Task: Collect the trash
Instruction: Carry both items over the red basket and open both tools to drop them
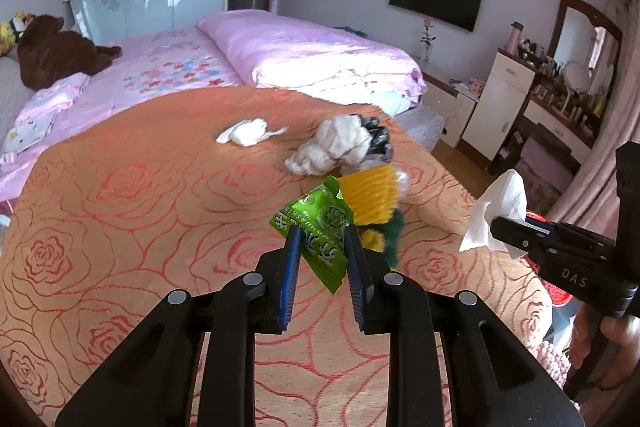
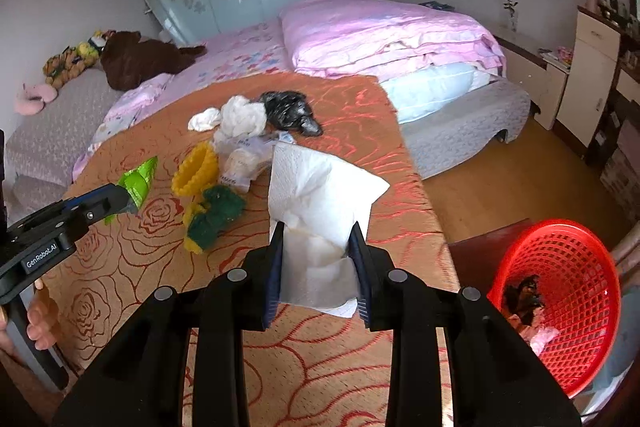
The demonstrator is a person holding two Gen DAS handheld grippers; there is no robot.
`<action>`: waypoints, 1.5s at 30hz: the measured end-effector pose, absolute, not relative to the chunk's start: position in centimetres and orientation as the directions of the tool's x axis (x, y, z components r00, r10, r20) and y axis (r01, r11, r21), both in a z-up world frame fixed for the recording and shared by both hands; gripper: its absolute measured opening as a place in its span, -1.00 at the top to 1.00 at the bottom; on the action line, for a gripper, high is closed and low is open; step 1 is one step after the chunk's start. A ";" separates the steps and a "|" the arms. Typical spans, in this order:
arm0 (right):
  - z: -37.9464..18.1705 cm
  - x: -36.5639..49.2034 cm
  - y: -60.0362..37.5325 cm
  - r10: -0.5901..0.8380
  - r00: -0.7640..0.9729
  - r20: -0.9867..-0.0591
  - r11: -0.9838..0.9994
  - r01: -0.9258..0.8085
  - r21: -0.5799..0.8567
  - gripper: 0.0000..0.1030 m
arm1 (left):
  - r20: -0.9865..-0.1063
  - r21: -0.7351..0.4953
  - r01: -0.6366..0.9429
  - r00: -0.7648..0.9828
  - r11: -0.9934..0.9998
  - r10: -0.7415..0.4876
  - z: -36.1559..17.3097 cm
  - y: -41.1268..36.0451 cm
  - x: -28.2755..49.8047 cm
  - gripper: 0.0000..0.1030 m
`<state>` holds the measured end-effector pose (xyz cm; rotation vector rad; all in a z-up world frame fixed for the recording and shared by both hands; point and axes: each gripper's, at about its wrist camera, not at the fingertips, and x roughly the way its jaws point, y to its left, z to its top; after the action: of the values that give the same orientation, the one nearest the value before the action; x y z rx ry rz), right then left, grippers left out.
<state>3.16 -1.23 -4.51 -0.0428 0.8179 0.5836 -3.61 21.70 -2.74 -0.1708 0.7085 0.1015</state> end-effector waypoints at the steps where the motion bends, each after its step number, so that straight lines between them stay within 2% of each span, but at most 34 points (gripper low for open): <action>1: -4.3 3.1 -1.6 0.473 0.542 -0.695 0.845 -0.501 0.185 0.42 | -0.653 -0.120 -0.145 0.757 0.982 0.032 -2.6 21.5 -3.5 0.58; 28: -1.1 3.8 -13.2 0.313 0.682 -0.661 0.942 -0.311 0.125 0.42 | -0.639 -0.050 0.113 0.760 0.992 -0.119 -0.2 10.7 0.9 0.58; 45: -2.5 3.3 -21.7 0.180 0.703 -0.688 0.984 -0.124 0.130 0.42 | -0.668 -0.064 0.308 0.694 0.949 -0.270 -0.9 1.9 4.0 0.58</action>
<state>3.28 -21.73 -2.51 0.0755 0.7728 0.1691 3.98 1.92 -0.87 0.0544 0.7367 -0.3233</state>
